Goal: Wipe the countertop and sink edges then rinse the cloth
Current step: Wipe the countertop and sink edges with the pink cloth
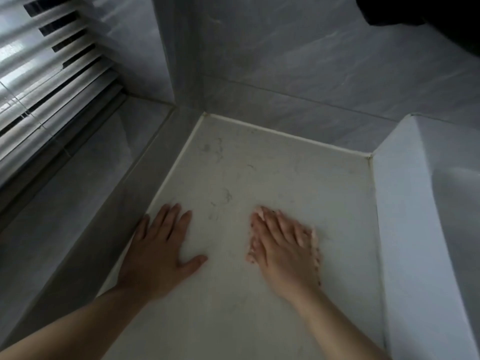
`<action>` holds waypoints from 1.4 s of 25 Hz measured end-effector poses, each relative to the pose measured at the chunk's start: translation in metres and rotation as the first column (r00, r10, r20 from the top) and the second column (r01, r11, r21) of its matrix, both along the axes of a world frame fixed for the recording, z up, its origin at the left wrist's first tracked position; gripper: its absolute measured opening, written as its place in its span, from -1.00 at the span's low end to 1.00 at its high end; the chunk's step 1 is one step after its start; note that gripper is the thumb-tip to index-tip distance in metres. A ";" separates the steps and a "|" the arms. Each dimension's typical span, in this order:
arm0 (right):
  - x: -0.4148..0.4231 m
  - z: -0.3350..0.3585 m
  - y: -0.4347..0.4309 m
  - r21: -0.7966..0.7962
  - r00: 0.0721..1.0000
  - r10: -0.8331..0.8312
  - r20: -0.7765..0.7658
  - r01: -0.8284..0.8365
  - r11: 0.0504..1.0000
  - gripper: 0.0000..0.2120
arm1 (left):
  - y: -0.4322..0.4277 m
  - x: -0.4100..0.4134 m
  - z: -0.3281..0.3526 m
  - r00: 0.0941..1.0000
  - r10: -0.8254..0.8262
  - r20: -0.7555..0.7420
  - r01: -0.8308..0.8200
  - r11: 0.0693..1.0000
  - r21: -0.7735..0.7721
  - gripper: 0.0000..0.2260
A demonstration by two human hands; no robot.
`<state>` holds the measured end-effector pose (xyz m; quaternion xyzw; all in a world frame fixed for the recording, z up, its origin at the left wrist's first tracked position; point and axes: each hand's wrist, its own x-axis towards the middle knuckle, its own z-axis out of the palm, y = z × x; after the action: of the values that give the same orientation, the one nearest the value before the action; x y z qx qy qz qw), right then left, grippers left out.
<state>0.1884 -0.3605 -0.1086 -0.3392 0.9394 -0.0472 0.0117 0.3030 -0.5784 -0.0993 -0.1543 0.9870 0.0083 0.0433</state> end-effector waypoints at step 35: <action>-0.160 0.013 -0.226 -0.060 0.981 0.008 0.193 0.004 0.998 -0.47 | -0.004 0.000 -0.008 0.997 -0.058 -0.052 0.058 0.998 0.015 -0.24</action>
<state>0.0281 -0.5864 -0.0955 -0.3342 0.9317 -0.1081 0.0924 0.3034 -0.5828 -0.1073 -0.1250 0.9918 0.0194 0.0194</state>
